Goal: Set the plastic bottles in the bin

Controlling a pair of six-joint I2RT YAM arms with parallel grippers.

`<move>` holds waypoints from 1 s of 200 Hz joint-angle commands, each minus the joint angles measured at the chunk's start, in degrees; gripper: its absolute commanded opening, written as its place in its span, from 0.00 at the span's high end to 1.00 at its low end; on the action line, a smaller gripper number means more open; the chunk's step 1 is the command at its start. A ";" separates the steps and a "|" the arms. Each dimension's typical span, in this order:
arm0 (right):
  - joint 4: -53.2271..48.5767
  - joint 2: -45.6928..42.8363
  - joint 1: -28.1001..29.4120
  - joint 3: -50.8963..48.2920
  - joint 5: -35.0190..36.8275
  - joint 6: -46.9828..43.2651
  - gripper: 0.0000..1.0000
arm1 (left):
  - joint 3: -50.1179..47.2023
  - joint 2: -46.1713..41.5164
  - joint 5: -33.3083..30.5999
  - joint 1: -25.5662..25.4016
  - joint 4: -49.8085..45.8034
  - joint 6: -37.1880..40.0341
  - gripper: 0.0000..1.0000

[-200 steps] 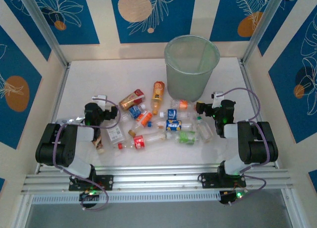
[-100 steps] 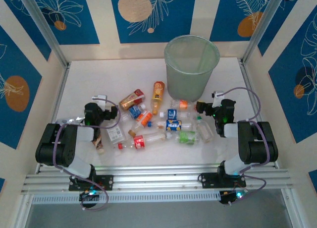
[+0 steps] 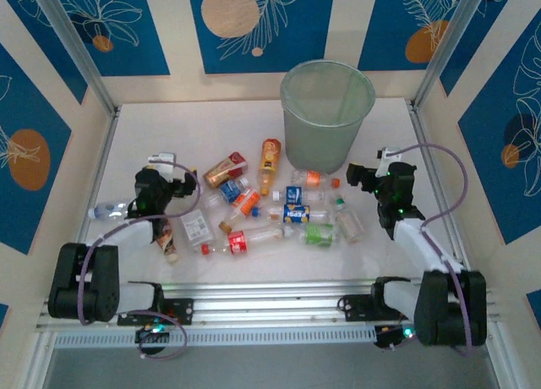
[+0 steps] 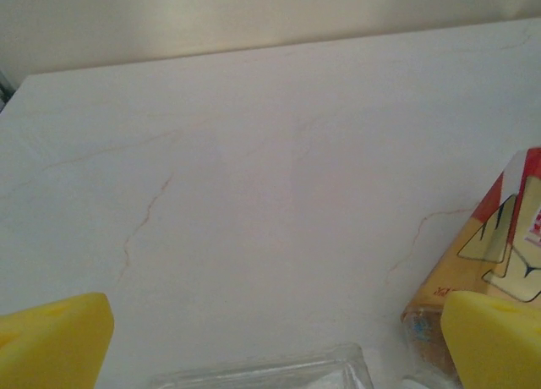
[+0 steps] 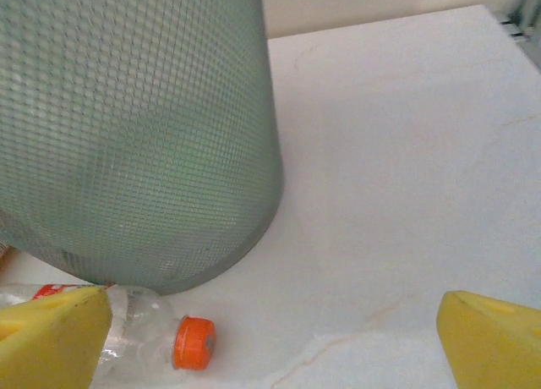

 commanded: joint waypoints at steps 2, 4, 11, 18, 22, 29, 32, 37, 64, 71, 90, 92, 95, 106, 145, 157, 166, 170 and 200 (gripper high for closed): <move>-20.61 -6.92 -0.17 3.66 4.71 8.37 0.01 | 3.59 -2.01 1.01 -0.26 -3.79 -2.85 0.00; -21.91 -7.41 -0.21 4.01 4.81 8.86 0.01 | 3.84 -2.11 1.05 -0.43 -4.10 -2.93 0.01; -26.57 -9.30 -0.05 4.97 5.41 10.67 0.01 | 4.63 -2.40 0.86 -1.19 -5.14 -3.07 0.01; -31.05 -10.94 0.04 5.83 5.58 12.47 0.01 | 5.20 -2.97 0.42 -2.13 -5.95 -3.19 0.00; -33.46 -11.82 0.00 6.30 5.58 13.51 0.01 | 5.49 -3.29 0.28 -2.70 -6.26 -3.34 0.00; -37.42 -13.09 0.20 7.26 5.35 15.49 0.01 | 5.87 -3.93 0.34 -3.62 -6.68 -3.76 0.00; -39.30 -13.52 0.26 7.75 5.22 16.32 0.01 | 5.89 -4.25 0.42 -4.01 -6.69 -3.96 0.00; -42.08 -14.19 0.37 8.36 4.87 17.72 0.01 | 6.03 -4.77 0.60 -4.74 -6.55 -4.33 0.01; -53.42 -15.73 1.47 10.62 1.87 23.37 0.01 | 7.00 -6.66 0.79 -8.39 -6.12 -6.84 0.00; -55.56 -15.75 1.68 10.91 1.09 24.31 0.01 | 7.30 -6.76 0.87 -9.24 -6.16 -7.45 0.01; -59.86 -15.13 2.85 12.03 -0.63 25.38 0.01 | 8.19 -7.22 1.20 -11.07 -6.40 -8.89 0.00; -60.29 -15.07 3.06 12.26 -0.70 25.53 0.01 | 8.31 -7.19 1.40 -11.20 -6.47 -9.09 0.00; -60.85 -14.87 3.30 12.48 -0.72 25.70 0.01 | 8.57 -7.23 1.57 -11.30 -6.69 -9.47 0.00; -61.53 -13.94 4.82 13.14 -1.56 26.27 0.01 | 10.17 -6.92 2.11 -11.43 -8.82 -11.38 0.01; -66.79 -5.69 10.92 18.40 0.74 28.42 0.01 | 12.90 -5.45 2.41 -11.44 -11.06 -13.81 0.01; -69.14 -3.12 13.56 20.33 2.96 28.98 0.01 | 12.89 -5.40 2.05 -11.46 -10.76 -14.27 0.01; -70.48 -1.50 15.45 21.52 4.37 29.46 0.01 | 12.88 -5.39 1.65 -11.42 -10.59 -14.63 0.01; -70.86 -0.81 16.17 21.82 4.72 29.63 0.01 | 12.91 -5.34 1.55 -11.42 -10.56 -14.85 0.01; -71.04 3.17 19.09 22.73 5.00 29.91 0.01 | 12.90 -5.75 0.55 -11.42 -10.31 -15.34 0.00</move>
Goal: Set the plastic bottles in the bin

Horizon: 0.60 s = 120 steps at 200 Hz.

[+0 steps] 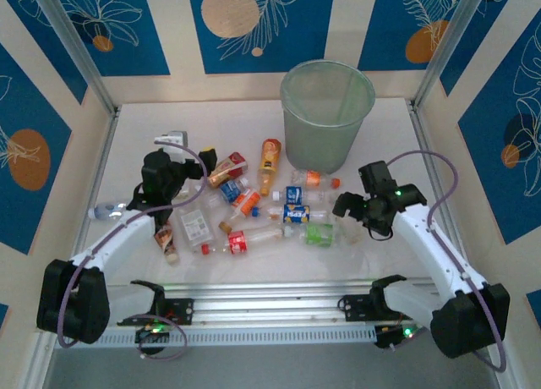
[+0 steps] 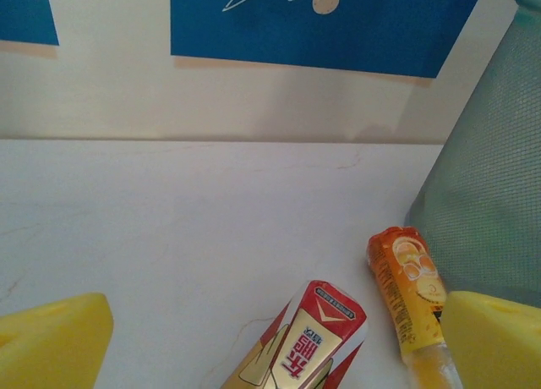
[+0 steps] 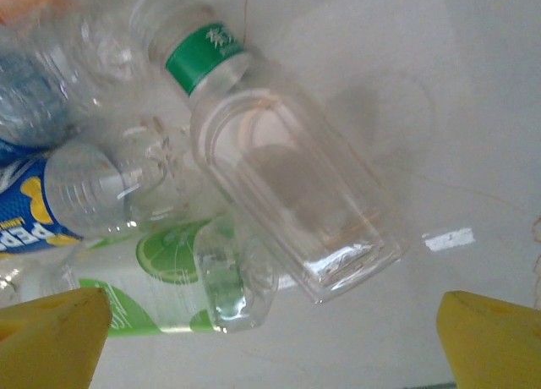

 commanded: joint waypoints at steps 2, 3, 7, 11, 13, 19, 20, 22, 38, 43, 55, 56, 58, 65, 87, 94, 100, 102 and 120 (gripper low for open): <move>-3.83 2.43 1.56 1.62 1.56 1.67 0.01 | 1.07 -0.06 -0.91 -0.36 0.23 -1.57 0.00; -3.80 2.48 1.61 1.61 1.54 1.65 0.01 | 1.10 -0.10 -0.95 -0.36 0.28 -1.57 0.00; -3.64 2.94 1.65 1.60 1.37 1.47 0.01 | 0.97 -0.20 -1.00 -0.36 0.36 -1.50 0.01; -3.38 3.29 1.78 1.60 1.15 1.24 0.01 | 0.95 -0.32 -1.07 -0.36 0.45 -1.49 0.00; -3.29 3.49 1.82 1.55 1.12 1.11 0.01 | 0.96 -0.36 -1.08 -0.36 0.49 -1.44 0.00; -3.23 3.98 1.98 1.61 1.36 0.78 0.01 | 0.87 -0.49 -1.09 -0.37 0.43 -1.23 0.01; -3.24 4.09 1.99 1.60 1.44 0.76 0.01 | 0.92 -0.49 -1.09 -0.36 0.42 -1.23 0.01; -3.30 4.20 2.00 1.64 1.71 0.68 0.01 | 0.88 -0.53 -1.09 -0.36 0.37 -1.14 0.01; -3.61 5.62 1.65 1.51 3.73 0.11 0.01 | 0.88 -0.89 -1.00 -0.36 -0.03 -0.84 0.01; -3.48 6.09 1.25 1.45 3.92 -0.02 0.01 | 0.79 -0.99 -0.84 -0.36 -0.04 -0.76 0.00; -2.35 7.43 0.24 1.22 2.95 -0.75 0.01 | 0.70 -1.29 -0.82 -0.40 0.05 -0.62 0.00; -2.23 7.58 0.16 1.19 2.76 -0.84 0.01 | 0.63 -1.29 -0.82 -0.40 0.05 -0.61 0.00; -1.86 7.73 0.05 1.17 2.53 -1.01 0.01 | 0.62 -1.32 -0.85 -0.37 0.06 -0.61 0.01; -0.77 8.61 -0.24 0.99 1.68 -1.60 0.01 | 0.47 -1.49 -0.99 -0.37 0.04 -0.63 0.01; 0.95 12.30 -0.41 1.55 1.60 -2.22 0.01 | 0.27 -1.99 -1.70 -0.36 -0.18 -0.67 0.01; 1.12 13.54 -0.68 1.70 2.13 -2.20 0.01 | 0.30 -2.11 -1.87 -0.36 -0.20 -0.55 0.01; 1.22 14.63 -1.09 1.85 2.43 -2.18 0.01 | 0.17 -2.09 -1.96 -0.38 -0.18 -0.56 0.00; 1.29 14.96 -1.21 1.90 2.42 -2.16 0.01 | 0.17 -2.12 -1.99 -0.36 -0.20 -0.53 0.00; 2.89 17.21 -2.26 1.80 2.30 -2.48 0.01 | 0.36 -2.16 -1.90 -0.36 -0.46 -0.28 0.01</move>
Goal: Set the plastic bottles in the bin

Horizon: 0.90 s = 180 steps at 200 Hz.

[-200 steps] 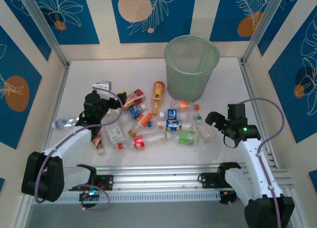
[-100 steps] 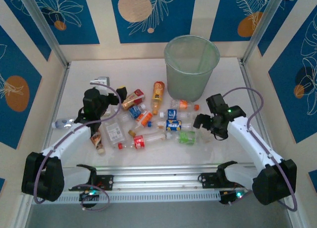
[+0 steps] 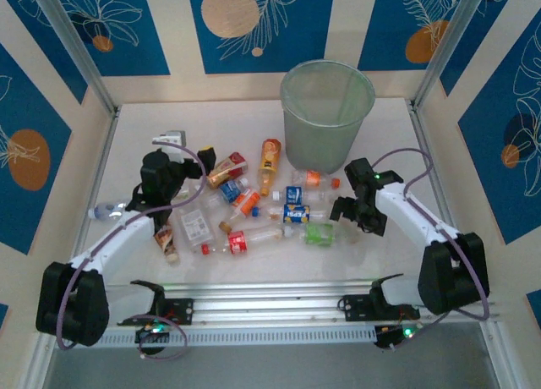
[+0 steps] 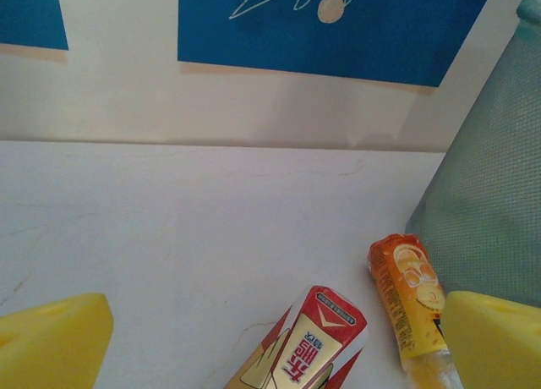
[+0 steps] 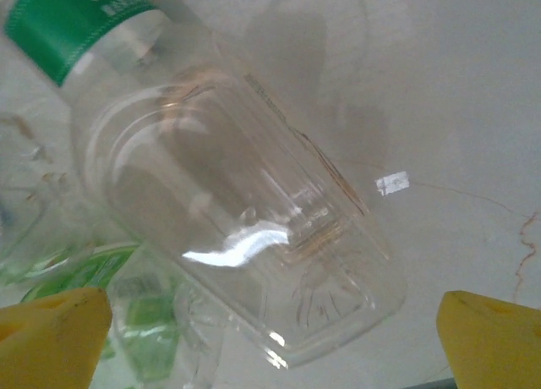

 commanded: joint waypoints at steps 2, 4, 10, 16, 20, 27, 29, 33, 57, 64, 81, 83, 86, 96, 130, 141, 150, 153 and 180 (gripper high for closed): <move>1.96 2.53 -1.44 1.37 0.14 -0.99 0.01 | 0.41 -1.22 -1.05 -0.36 -0.29 0.11 0.00; 2.18 2.70 -1.54 1.30 0.00 -1.07 0.01 | 0.36 -1.24 -0.98 -0.40 -0.29 0.12 0.01; 3.01 3.28 -1.88 1.08 -0.31 -1.33 0.01 | 0.29 -1.27 -1.05 -0.36 -0.27 0.20 0.01; 3.69 3.76 -2.14 0.90 -0.46 -1.51 0.01 | 0.21 -1.25 -1.16 -0.36 -0.29 0.19 0.01; 4.05 4.11 -2.37 0.80 -0.54 -1.52 0.01 | 0.19 -1.22 -1.33 -0.36 -0.24 0.17 0.00; 4.62 4.66 -2.84 0.57 -0.50 -1.48 0.01 | 0.24 -1.24 -1.44 -0.38 -0.29 0.17 0.00; 4.76 4.86 -2.94 0.54 -0.45 -1.44 0.01 | 0.14 -1.22 -1.48 -0.36 -0.29 0.10 0.01; 5.00 5.17 -3.21 0.45 -0.27 -1.33 0.01 | 0.12 -1.26 -1.61 -0.36 -0.19 0.12 0.01; 6.45 6.16 -5.24 0.09 0.51 -0.40 0.01 | 0.01 -1.39 -1.75 -0.36 -0.14 0.24 0.01; 6.87 6.22 -6.05 -0.07 0.59 -0.18 0.01 | 0.07 -1.42 -1.71 -0.38 -0.19 0.27 0.01; 7.59 6.13 -7.89 -0.25 1.22 0.66 0.01 | 0.07 -1.62 -1.58 -0.38 -0.29 0.49 0.00; 7.70 6.13 -8.14 -0.20 1.21 0.70 0.01 | -0.01 -1.63 -1.58 -0.36 -0.29 0.50 0.00; 7.85 6.18 -8.49 -0.26 1.17 0.79 0.02 | -0.05 -1.65 -1.64 -0.36 -0.29 0.60 0.01; 8.23 6.09 -9.63 -0.32 0.87 1.02 0.05 | -0.11 -1.81 -1.59 -0.38 -0.38 0.69 0.00; 10.01 5.51 -12.08 -1.04 -0.63 1.16 0.09 | -0.58 -2.52 -1.93 -0.37 -0.55 1.01 0.01; 10.62 5.51 -12.29 -1.24 -1.76 0.75 0.09 | -0.69 -2.71 -2.08 -0.36 -0.64 0.99 0.01; 10.90 5.83 -12.29 -1.37 -2.44 0.41 0.09 | -0.68 -2.73 -2.19 -0.38 -0.73 0.95 0.01; 10.93 5.97 -12.24 -1.41 -2.57 0.28 0.09 | -0.63 -2.71 -2.19 -0.37 -0.73 1.02 0.01; 12.11 7.21 -12.31 -1.59 -3.44 -0.59 0.07 | -0.61 -2.57 -2.74 -0.40 -0.73 0.70 0.00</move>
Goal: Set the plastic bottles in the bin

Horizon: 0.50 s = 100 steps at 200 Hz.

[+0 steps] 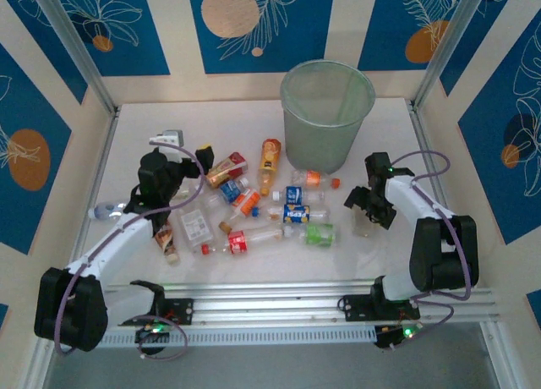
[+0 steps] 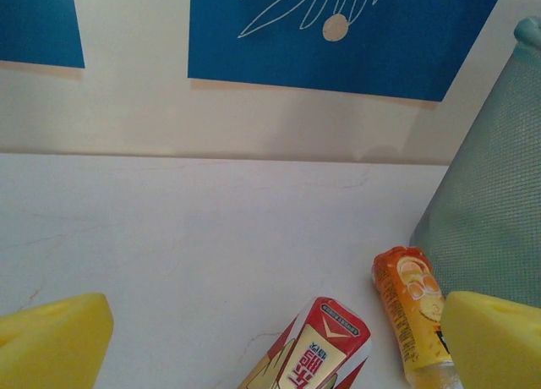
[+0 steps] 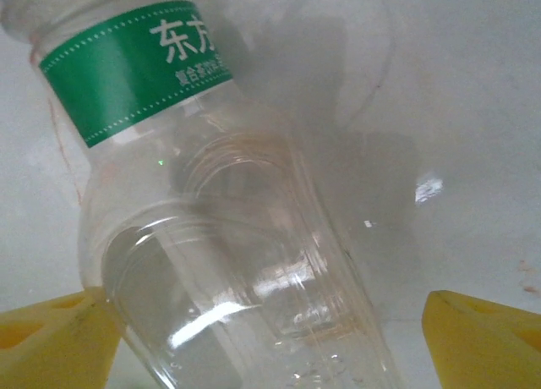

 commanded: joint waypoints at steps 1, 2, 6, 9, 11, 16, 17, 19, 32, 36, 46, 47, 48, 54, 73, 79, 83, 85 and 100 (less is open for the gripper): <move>1.17 1.10 -0.14 -1.00 -2.34 -0.77 0.07 | -0.53 -0.94 -1.50 -0.33 -0.51 0.48 0.01; 1.29 1.14 -0.12 -0.98 -2.40 -0.80 0.07 | -0.49 -0.93 -1.54 -0.32 -0.51 0.47 0.01; 1.51 1.36 -0.16 -1.10 -2.58 -0.89 0.07 | -0.52 -0.96 -1.69 -0.31 -0.43 0.43 0.01; 1.78 1.54 -0.11 -1.07 -2.67 -0.91 0.06 | -0.50 -0.92 -1.75 -0.32 -0.43 0.42 0.00; 1.98 1.70 -0.15 -1.09 -2.75 -0.97 0.06 | -0.46 -0.92 -1.80 -0.36 -0.43 0.35 0.00; 2.31 2.14 -0.13 -1.10 -2.98 -1.00 0.05 | -0.47 -0.94 -1.91 -0.32 -0.48 0.30 0.01; 2.38 2.23 -0.12 -1.07 -2.98 -1.00 0.05 | -0.50 -0.93 -1.92 -0.32 -0.41 0.34 0.01; 2.44 2.40 -0.17 -0.98 -3.01 -1.00 0.05 | -0.48 -0.94 -1.93 -0.36 -0.36 0.37 0.01; 2.95 3.72 -0.12 -0.65 -3.07 -1.25 0.05 | -0.50 -1.20 -2.11 -0.36 -0.42 0.38 0.00; 3.11 4.05 -0.14 -0.45 -3.01 -1.33 0.05 | -0.51 -1.18 -2.19 -0.31 -0.42 0.32 0.00; 3.40 5.10 -0.16 -0.04 -2.71 -1.61 0.05 | -0.58 -1.42 -2.52 -0.32 -0.43 0.37 0.01; 3.41 5.20 -0.17 0.03 -2.67 -1.61 0.05 | -0.56 -1.43 -2.58 -0.32 -0.43 0.33 0.01; 3.46 5.30 -0.14 0.07 -2.70 -1.61 0.05 | -0.55 -1.44 -2.65 -0.31 -0.47 0.31 0.01; 3.60 5.90 -0.11 0.40 -2.40 -1.74 0.05 | -0.71 -1.57 -2.85 -0.32 -0.51 0.41 0.01; 4.10 7.79 -0.20 1.52 -1.70 -2.04 0.06 | -0.66 -1.90 -3.21 -0.31 -0.78 0.58 0.01; 4.29 8.37 -0.26 1.80 -1.64 -2.18 0.06 | -0.68 -2.04 -3.34 -0.32 -0.78 0.58 0.00; 4.47 8.76 -0.26 2.06 -1.71 -2.22 0.07 | -0.70 -2.10 -3.42 -0.32 -0.79 0.59 0.01; 4.59 8.98 -0.25 2.11 -1.63 -2.23 0.07 | -0.71 -2.07 -3.43 -0.31 -0.80 0.63 0.01; 5.21 10.39 -0.19 2.55 -1.64 -2.23 0.10 | -0.73 -2.22 -3.69 -0.31 -0.78 0.53 0.00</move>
